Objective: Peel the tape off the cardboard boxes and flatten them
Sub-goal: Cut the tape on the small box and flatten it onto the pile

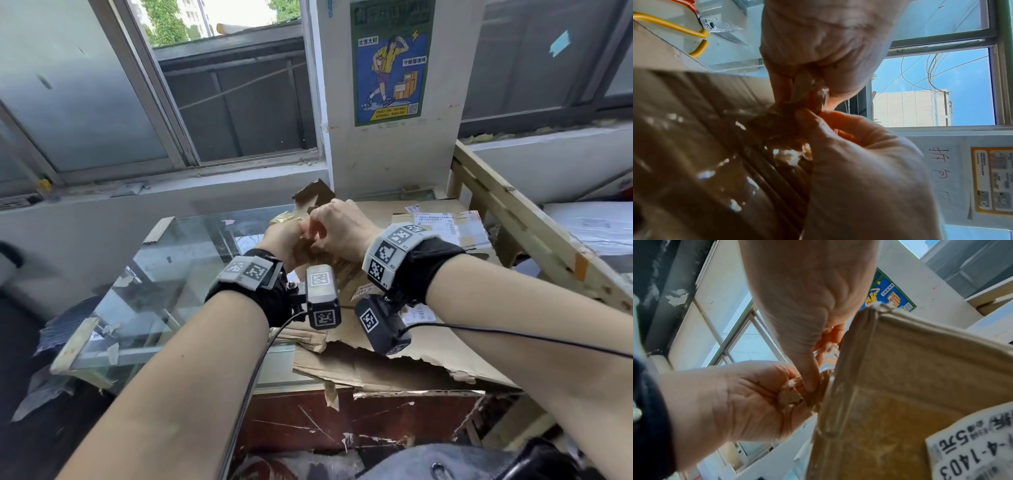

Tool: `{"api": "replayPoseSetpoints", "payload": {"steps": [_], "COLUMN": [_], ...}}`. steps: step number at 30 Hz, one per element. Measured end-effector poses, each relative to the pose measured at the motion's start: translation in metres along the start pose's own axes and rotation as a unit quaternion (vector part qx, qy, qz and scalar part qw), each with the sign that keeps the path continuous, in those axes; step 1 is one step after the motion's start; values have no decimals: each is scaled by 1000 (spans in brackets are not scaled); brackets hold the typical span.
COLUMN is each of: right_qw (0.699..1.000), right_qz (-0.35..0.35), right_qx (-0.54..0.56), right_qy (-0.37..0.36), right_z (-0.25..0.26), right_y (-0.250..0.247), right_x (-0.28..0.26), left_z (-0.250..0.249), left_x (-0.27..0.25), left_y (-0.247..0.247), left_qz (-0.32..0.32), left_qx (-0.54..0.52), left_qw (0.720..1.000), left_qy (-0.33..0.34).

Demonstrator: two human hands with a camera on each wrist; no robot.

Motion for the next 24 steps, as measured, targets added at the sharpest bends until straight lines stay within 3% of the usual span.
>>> {"api": "replayPoseSetpoints", "payload": {"steps": [3,9,18,24], "right_qw": [999,993,982,961], "right_qz": [-20,-51,-6,46], "right_qx": [45,103,186,272], "right_qy": [6,-36,-17,4], "right_z": [-2,-3,-13,-19], "right_y": [3,4,10,15], "right_x": [2,-1,-7,-9], "left_z": [0,3,10,12], "left_x": [0,-2,2,4], "left_y": [2,4,4,1], "left_qz": [19,-8,-5,-36], "left_qx": [-6,-69,-71,-65], "left_qw": [1000,997,995,995], "left_qy": [9,-14,-68,-70]}}
Point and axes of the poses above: each hand's wrist, its own x-axis towards the middle knuckle, its own y-axis out of the palm, z = x × y, the point moved 5 cm from there along x, towards the middle knuckle, and after that the axes turned 8 degrees about -x, right-handed, at the moved point
